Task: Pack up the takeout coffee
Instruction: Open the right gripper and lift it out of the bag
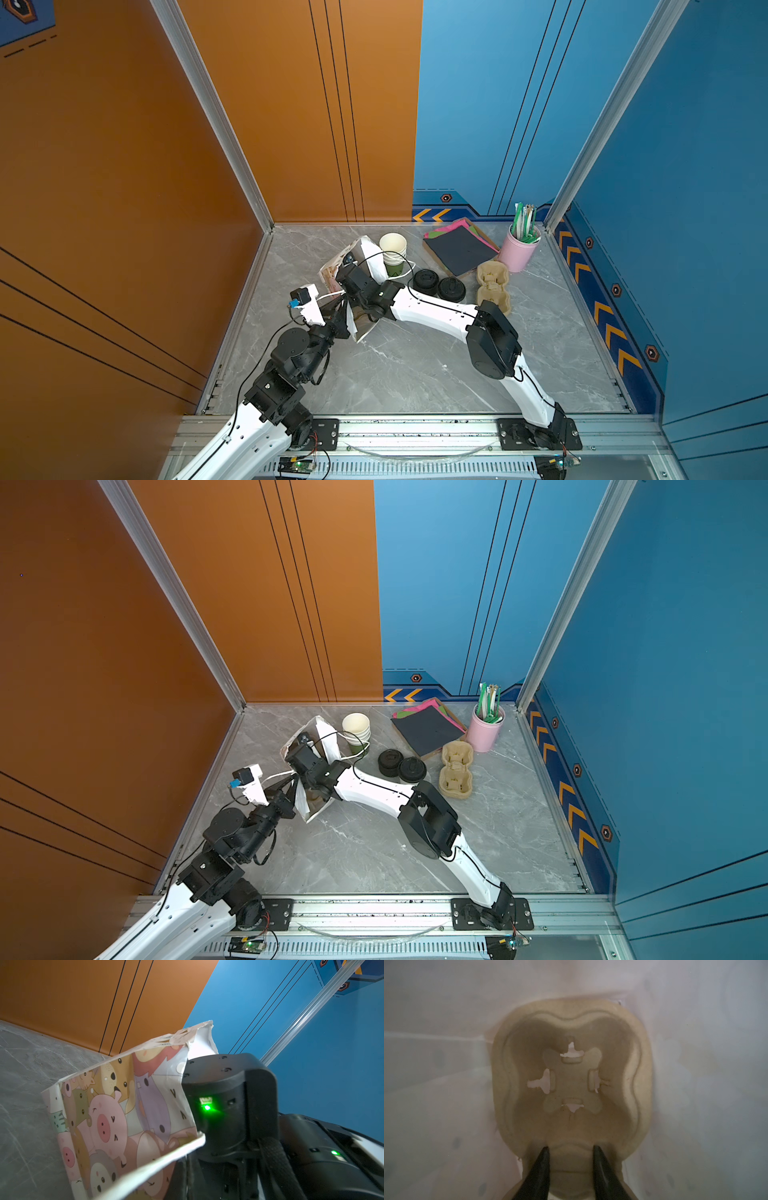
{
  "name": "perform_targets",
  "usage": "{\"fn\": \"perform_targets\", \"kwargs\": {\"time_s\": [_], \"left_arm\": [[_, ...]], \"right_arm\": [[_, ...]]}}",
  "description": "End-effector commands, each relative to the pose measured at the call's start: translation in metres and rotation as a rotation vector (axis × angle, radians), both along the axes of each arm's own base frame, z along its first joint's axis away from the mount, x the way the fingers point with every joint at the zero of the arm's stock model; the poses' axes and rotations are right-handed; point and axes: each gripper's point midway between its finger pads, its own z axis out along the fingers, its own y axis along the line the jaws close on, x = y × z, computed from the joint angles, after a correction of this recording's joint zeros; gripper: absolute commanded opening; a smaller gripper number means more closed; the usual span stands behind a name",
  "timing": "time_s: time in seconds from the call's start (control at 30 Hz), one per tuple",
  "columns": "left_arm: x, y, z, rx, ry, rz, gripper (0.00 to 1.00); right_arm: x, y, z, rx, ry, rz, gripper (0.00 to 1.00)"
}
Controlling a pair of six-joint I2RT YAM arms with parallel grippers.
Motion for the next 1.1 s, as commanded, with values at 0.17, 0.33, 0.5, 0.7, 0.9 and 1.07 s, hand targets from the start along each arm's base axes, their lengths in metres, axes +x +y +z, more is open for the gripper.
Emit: {"fn": "perform_targets", "kwargs": {"time_s": [0.17,0.33,0.5,0.7,0.9,1.07], "left_arm": [[-0.005,-0.005,-0.010,0.023,0.014,-0.041,0.00],[-0.005,-0.004,-0.008,0.021,0.011,-0.034,0.00],[-0.005,-0.001,-0.006,0.029,0.010,-0.026,0.00],[-0.005,0.013,-0.010,0.058,0.046,0.040,0.00],[-0.006,0.020,-0.015,0.071,0.062,0.075,0.00],[-0.006,0.021,-0.016,0.085,0.070,0.079,0.00]], "right_arm": [[0.005,-0.001,-0.060,-0.132,0.068,0.065,0.37],[0.008,-0.004,-0.070,-0.176,0.073,0.066,0.41],[0.006,-0.004,-0.057,-0.180,0.068,0.079,0.51],[-0.001,-0.011,0.012,-0.143,-0.015,0.090,0.62],[-0.023,-0.014,0.068,-0.127,-0.110,0.119,0.79],[-0.036,-0.020,0.082,-0.146,-0.147,0.117,0.86]]}}
